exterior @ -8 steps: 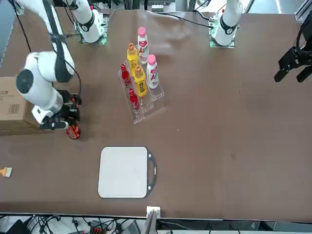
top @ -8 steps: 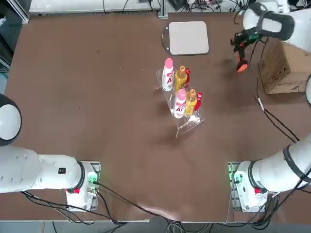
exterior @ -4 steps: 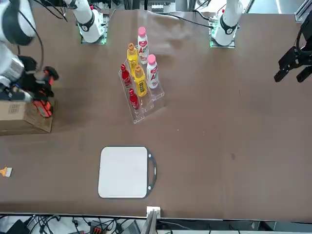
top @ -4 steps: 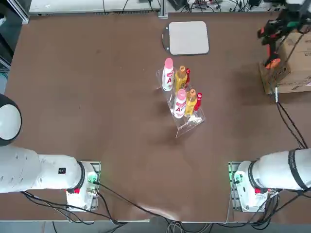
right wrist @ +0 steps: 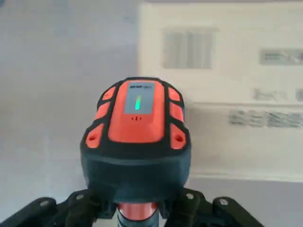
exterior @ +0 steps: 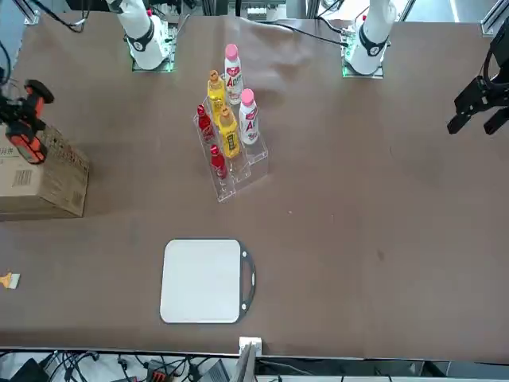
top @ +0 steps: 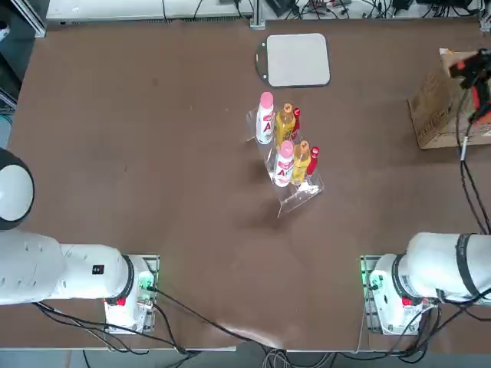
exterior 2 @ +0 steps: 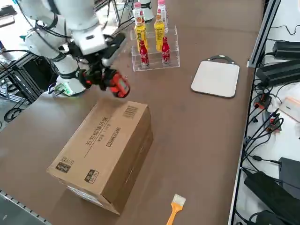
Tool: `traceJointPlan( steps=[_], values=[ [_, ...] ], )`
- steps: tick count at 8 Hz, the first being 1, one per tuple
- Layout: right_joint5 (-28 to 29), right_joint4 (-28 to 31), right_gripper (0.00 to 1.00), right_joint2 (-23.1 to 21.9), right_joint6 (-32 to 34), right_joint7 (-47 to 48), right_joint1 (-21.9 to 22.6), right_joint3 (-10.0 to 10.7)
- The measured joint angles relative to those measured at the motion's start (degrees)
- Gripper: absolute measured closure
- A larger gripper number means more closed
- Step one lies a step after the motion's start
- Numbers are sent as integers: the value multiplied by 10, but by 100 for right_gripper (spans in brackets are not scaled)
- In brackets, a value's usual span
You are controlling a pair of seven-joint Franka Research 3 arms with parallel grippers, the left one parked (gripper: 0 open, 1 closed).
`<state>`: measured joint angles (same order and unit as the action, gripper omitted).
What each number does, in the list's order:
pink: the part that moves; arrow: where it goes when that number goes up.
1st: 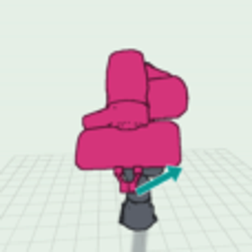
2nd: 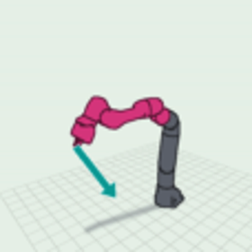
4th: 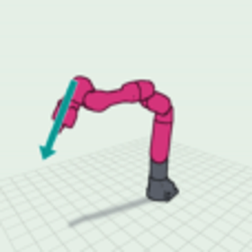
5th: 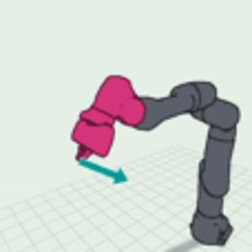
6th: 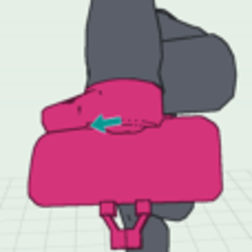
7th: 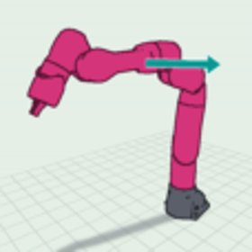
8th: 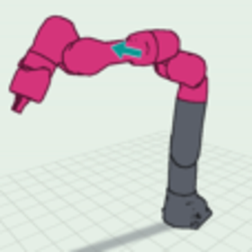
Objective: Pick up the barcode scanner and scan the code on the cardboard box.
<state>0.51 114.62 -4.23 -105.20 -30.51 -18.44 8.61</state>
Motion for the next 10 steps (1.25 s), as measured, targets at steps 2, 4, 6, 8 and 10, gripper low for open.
traceJointPlan(
  steps=[2, 4, 6, 8, 10],
  values=[
    [-10, -17, 57, 18, -5, -22, -17, -1],
    [-11, -55, 57, 49, -7, -22, -17, -6],
    [-11, -84, 57, 77, -7, -22, -17, -7],
    [-11, -100, 57, 92, -7, -22, -17, -7],
    [-11, -103, 57, 97, -6, -22, -17, -8]
  ],
)
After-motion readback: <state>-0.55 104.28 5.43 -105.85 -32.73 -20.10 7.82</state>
